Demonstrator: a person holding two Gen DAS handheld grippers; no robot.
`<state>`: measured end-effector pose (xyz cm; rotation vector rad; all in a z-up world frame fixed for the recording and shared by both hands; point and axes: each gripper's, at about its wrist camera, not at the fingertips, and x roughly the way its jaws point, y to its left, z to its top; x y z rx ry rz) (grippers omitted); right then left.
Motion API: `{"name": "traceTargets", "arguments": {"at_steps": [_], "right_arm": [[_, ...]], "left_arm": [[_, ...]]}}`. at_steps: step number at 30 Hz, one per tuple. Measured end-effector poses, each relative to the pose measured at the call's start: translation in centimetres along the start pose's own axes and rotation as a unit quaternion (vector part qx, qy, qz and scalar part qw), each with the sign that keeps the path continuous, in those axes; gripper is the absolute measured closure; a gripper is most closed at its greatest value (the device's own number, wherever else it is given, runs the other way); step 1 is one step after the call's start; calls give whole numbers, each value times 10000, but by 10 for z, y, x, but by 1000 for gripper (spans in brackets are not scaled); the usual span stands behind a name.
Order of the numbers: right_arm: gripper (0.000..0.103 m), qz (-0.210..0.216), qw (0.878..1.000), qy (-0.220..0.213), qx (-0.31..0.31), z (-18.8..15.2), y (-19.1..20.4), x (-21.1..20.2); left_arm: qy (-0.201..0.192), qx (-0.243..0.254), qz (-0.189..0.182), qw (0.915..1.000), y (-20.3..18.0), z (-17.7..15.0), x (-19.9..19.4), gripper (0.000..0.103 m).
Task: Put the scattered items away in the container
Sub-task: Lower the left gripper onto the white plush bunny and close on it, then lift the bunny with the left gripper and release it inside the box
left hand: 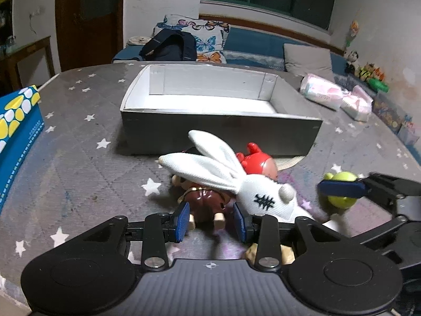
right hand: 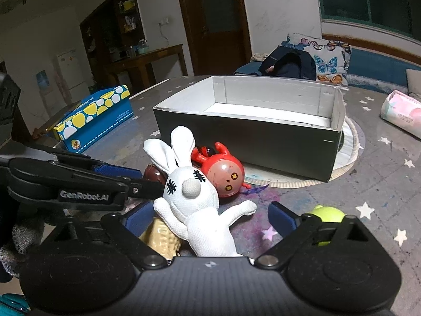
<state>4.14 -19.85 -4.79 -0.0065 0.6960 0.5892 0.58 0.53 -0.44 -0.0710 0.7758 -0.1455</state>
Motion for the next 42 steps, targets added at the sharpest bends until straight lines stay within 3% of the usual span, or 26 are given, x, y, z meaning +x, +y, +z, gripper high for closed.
{"name": "traceTargets", "arguments": {"at_steps": [15, 23, 29, 35, 42], "right_arm": [[33, 579, 9977, 172, 308, 4, -12, 7], [38, 801, 9950, 172, 566, 10, -23, 9], [46, 860, 9940, 234, 629, 12, -28, 14], [48, 869, 9941, 321, 571, 13, -27, 23], [66, 816, 9941, 190, 683, 13, -32, 17]], "left_arm": [[84, -174, -664, 9976, 0, 13, 1, 64], [104, -297, -894, 9955, 2, 21, 4, 64], [158, -396, -1019, 9939, 7, 25, 7, 65], [200, -349, -1145, 9926, 3, 29, 11, 65], [179, -383, -1203, 9918, 2, 31, 12, 65]]}}
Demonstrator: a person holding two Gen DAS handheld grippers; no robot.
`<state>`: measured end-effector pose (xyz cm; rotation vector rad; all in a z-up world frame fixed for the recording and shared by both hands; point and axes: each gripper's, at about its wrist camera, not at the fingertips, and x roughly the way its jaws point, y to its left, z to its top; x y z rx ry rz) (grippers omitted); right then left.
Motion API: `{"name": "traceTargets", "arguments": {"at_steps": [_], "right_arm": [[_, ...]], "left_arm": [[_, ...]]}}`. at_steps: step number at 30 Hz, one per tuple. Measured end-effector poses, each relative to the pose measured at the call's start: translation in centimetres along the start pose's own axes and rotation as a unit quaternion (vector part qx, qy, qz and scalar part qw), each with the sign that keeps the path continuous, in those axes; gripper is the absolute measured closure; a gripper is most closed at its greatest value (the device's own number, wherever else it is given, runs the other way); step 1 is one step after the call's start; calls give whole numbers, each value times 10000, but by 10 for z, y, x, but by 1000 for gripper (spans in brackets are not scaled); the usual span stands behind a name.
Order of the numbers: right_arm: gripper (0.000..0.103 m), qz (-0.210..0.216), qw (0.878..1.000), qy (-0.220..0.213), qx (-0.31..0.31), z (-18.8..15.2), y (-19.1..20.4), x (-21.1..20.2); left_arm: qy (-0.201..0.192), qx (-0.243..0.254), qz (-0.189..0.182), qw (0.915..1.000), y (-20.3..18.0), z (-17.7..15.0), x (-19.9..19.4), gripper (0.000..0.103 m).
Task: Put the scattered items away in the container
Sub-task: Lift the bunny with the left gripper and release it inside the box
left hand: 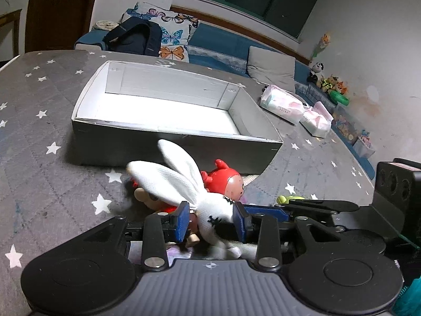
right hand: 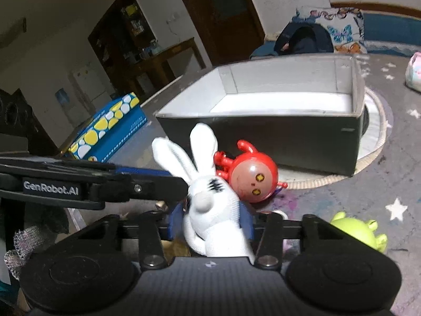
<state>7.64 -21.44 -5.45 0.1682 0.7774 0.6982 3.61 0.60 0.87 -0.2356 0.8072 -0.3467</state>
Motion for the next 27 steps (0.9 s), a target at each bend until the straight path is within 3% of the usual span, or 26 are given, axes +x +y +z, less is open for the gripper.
{"name": "traceTargets", "arguments": {"at_steps": [6, 12, 20, 27], "right_arm": [[68, -50, 9999, -61, -114, 3, 4, -3], [69, -40, 9993, -335, -152, 16, 9, -13], [69, -118, 9958, -809, -419, 65, 9, -21], [69, -491, 9911, -1081, -602, 124, -10, -9]], "left_arm": [[-24, -51, -112, 9999, -2, 2, 3, 65], [-297, -209, -326, 9988, 2, 15, -10, 65], [-801, 81, -438, 9958, -13, 68, -14, 65], [-1075, 107, -448, 9931, -15, 122, 14, 65]]}}
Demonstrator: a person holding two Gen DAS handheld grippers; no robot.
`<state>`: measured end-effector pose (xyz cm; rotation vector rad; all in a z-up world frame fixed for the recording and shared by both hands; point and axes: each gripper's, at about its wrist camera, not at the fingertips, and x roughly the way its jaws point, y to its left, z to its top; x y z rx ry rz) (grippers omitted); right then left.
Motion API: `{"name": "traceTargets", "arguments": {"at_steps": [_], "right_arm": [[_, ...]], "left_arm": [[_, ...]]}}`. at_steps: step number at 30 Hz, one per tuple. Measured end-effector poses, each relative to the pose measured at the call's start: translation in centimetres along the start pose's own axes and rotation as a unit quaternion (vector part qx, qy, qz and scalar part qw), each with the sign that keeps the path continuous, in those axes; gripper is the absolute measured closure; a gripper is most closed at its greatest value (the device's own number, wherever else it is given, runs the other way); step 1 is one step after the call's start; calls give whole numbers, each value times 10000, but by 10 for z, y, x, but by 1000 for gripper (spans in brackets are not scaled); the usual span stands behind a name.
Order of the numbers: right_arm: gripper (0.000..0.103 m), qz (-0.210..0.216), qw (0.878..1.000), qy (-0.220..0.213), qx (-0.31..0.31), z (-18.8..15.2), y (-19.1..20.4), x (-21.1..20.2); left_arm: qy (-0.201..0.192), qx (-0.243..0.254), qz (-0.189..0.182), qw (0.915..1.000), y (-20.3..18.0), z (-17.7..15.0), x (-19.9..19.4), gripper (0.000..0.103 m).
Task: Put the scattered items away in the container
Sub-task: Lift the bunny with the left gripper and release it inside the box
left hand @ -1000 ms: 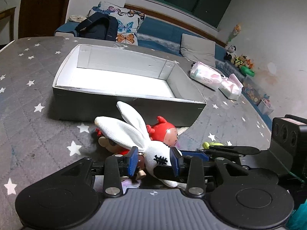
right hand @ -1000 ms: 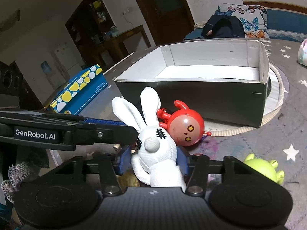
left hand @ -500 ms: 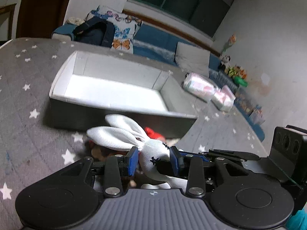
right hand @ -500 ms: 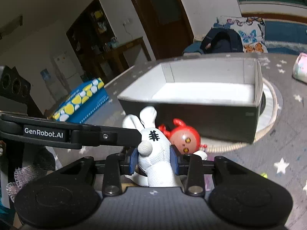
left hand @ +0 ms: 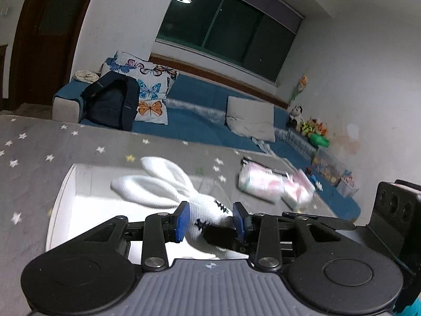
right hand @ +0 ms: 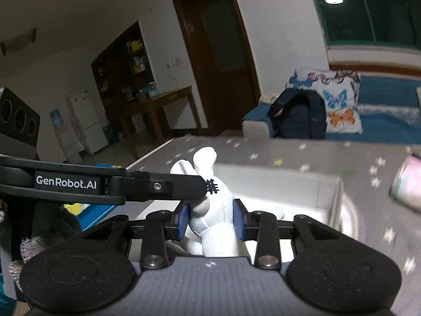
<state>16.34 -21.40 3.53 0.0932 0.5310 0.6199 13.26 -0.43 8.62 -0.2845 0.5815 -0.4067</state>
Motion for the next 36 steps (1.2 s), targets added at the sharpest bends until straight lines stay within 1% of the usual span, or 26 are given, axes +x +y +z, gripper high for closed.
{"name": "traceTargets", "arguments": {"at_steps": [2, 5, 11, 14, 19, 24, 26, 27, 29, 32, 34, 35, 36], "right_arm": [[69, -121, 9999, 76, 21, 10, -11, 15], [69, -292, 9992, 279, 34, 18, -25, 44], [69, -446, 9953, 823, 231, 17, -53, 96], [69, -564, 9923, 1091, 165, 12, -59, 115], [69, -708, 9861, 1504, -40, 2, -56, 131], [63, -928, 9786, 1817, -272, -2, -53, 143], [63, -954, 9782, 1814, -333, -3, -51, 143], [61, -965, 9782, 1800, -364, -3, -50, 141], [60, -979, 9783, 1780, -401, -3, -48, 139], [59, -1054, 9789, 1687, -458, -3, -47, 133], [57, -1071, 9798, 1620, -484, -3, -46, 128], [54, -1090, 9803, 1564, -506, -2, -44, 124], [53, -1094, 9811, 1504, -530, -1, -43, 119]], "left_arm": [[6, -144, 28, 9999, 8, 6, 16, 65], [78, -339, 207, 9992, 21, 11, 40, 65], [416, -587, 510, 9961, 52, 12, 80, 65], [573, -597, 538, 9951, 59, 8, 94, 65], [830, -515, 599, 9934, 60, 2, 111, 65], [991, -403, 709, 9917, 60, -3, 118, 65], [984, -372, 727, 9918, 59, -4, 117, 65], [976, -355, 732, 9919, 58, -4, 116, 65], [960, -325, 750, 9920, 57, -4, 114, 65], [931, -312, 752, 9923, 55, -5, 110, 65], [908, -315, 757, 9925, 54, -5, 106, 65], [892, -309, 774, 9925, 53, -5, 103, 65], [867, -292, 791, 9927, 52, -5, 100, 65]]}}
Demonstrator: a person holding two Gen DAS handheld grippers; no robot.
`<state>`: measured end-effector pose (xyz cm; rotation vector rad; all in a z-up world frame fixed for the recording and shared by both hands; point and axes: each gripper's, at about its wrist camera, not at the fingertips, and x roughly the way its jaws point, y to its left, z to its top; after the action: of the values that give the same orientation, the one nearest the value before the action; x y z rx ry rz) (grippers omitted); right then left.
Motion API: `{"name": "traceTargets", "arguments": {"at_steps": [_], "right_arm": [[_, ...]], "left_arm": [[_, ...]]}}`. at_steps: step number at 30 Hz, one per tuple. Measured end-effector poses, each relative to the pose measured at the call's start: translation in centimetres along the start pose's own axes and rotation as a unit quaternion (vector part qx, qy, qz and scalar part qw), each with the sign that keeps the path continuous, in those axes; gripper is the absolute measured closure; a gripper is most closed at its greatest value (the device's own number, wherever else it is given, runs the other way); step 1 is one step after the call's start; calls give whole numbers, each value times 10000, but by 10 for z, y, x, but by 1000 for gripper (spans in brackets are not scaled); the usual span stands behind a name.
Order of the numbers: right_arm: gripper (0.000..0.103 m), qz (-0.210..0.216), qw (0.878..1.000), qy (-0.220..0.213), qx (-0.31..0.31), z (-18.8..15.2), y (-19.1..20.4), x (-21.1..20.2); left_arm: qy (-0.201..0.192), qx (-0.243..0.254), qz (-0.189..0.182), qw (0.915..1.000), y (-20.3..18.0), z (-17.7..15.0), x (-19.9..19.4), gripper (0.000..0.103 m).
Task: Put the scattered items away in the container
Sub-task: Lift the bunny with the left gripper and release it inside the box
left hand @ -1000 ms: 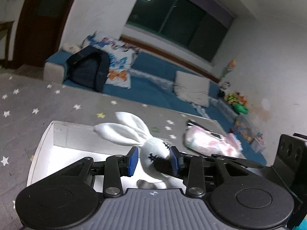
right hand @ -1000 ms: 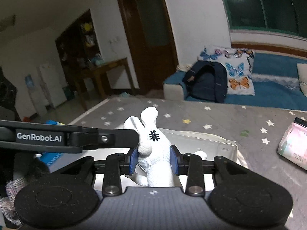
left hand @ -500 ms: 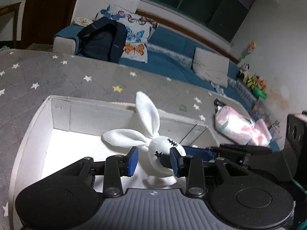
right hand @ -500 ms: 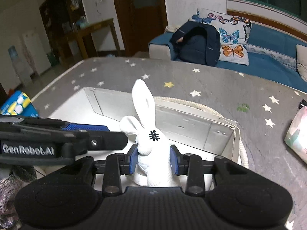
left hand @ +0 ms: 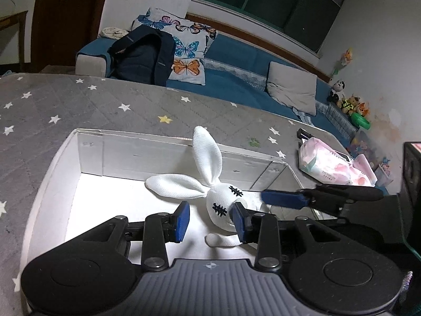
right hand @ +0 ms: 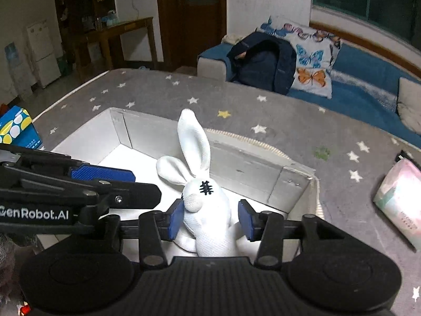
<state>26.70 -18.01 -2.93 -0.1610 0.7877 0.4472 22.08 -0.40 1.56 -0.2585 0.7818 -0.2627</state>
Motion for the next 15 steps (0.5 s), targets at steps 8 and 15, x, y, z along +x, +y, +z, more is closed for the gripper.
{"name": "traceTargets", "arguments": {"at_steps": [8, 15], "right_arm": [[53, 78, 9986, -522, 14, -14, 14, -51], [46, 277, 9958, -868, -26, -40, 35, -98]], "left_arm": [[-271, 154, -12, 9995, -11, -12, -39, 65], [-379, 332, 19, 9987, -21, -38, -77, 64]]}}
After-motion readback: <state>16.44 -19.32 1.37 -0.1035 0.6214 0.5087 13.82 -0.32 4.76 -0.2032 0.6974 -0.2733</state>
